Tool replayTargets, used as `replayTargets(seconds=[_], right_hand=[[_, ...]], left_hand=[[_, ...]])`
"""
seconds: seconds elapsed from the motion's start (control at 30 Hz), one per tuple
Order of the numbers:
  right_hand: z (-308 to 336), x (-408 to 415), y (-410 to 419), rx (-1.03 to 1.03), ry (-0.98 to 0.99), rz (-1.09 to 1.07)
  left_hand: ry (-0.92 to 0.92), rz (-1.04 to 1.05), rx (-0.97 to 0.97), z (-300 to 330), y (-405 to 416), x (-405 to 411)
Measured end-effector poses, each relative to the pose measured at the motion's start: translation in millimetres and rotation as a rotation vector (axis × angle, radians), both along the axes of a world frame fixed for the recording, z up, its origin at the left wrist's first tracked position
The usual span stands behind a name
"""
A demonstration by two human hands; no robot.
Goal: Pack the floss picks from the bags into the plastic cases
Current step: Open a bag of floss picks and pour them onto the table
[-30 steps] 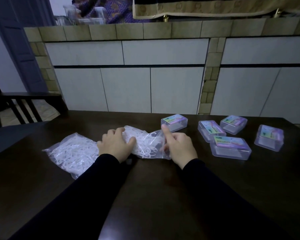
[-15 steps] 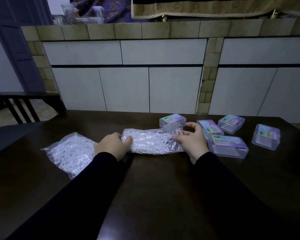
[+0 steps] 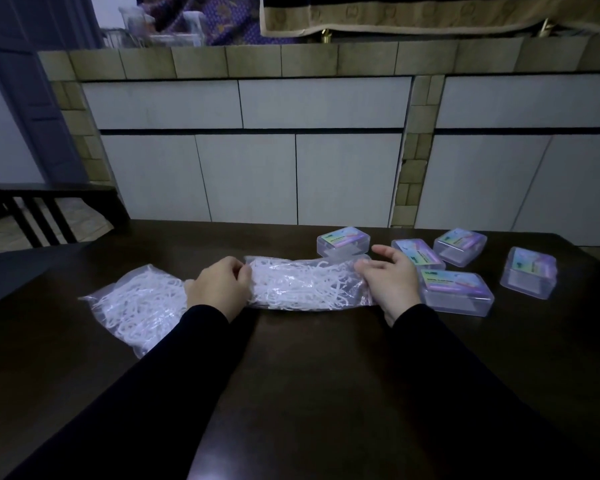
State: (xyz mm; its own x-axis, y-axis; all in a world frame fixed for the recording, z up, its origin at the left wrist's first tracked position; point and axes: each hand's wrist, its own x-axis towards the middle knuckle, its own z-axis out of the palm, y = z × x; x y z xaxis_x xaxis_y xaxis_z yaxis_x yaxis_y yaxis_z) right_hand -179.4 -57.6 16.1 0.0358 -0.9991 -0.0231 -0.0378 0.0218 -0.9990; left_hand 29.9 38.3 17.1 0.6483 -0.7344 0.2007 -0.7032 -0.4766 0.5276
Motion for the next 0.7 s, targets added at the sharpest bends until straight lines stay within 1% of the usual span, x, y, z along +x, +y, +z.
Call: replayTargets(seconds=[0.1, 0.17, 0.3, 0.43, 0.57, 0.7], right_hand=[[3.4, -4.2, 1.5, -0.086, 0.147, 0.023], [4.3, -5.4, 3.7, -0.113, 0.192, 0.038], [5.8, -4.0, 9.7, -0.154, 0.249, 0.121], [10.4, -2.3, 16.6, -0.196, 0.291, 0.209], [13.5, -1.7, 22.2, -0.154, 0.247, 0.312], [12.9, -1.5, 24.6, -0.182, 0.237, 0.377]], left_hand=[[0.070, -0.025, -0.177, 0.9, 1.8, 1.3], [0.104, -0.038, -0.316, 6.4, 4.0, -1.4], [-0.030, -0.060, -0.526, 26.4, 9.0, -8.1], [-0.189, -0.051, -0.594, 40.0, 15.9, -6.8], [-0.319, -0.062, -0.626, 50.6, 20.1, -3.1], [-0.438, -0.119, -0.689, 62.4, 23.1, -6.9]])
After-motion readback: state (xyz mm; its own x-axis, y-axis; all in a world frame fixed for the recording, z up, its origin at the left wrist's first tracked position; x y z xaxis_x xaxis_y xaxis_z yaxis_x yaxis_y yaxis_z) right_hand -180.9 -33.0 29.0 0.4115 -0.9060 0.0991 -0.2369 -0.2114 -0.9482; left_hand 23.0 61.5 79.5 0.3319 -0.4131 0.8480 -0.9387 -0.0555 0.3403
